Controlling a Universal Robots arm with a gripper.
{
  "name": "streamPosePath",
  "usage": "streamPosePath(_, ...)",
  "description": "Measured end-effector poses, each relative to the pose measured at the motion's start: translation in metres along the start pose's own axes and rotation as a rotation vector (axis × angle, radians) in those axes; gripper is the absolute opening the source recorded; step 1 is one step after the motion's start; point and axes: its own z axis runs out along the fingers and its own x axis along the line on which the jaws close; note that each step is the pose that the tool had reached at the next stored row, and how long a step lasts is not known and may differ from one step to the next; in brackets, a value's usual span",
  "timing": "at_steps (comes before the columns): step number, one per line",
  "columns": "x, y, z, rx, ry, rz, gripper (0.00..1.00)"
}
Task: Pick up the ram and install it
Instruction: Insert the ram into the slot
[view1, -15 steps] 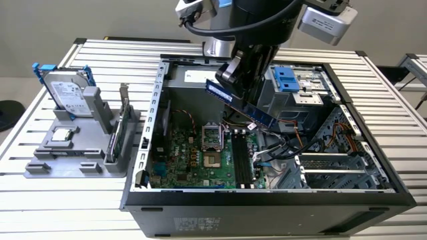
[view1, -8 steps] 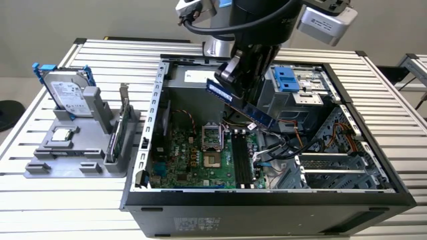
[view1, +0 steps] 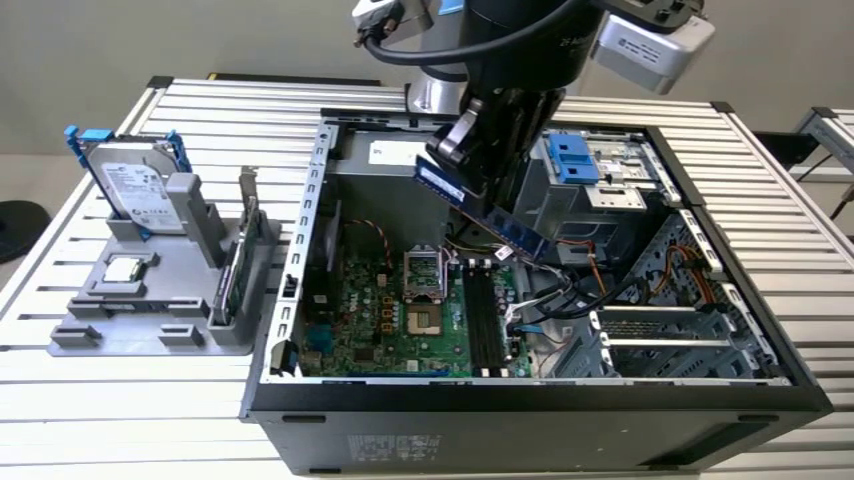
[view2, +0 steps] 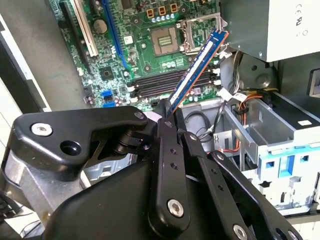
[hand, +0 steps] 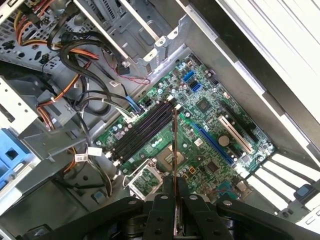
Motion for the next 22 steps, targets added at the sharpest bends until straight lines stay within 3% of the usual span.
streamPosePath(22,0.0000,0.0000,-0.0001,0.0012,0.0009,0.066,0.00)
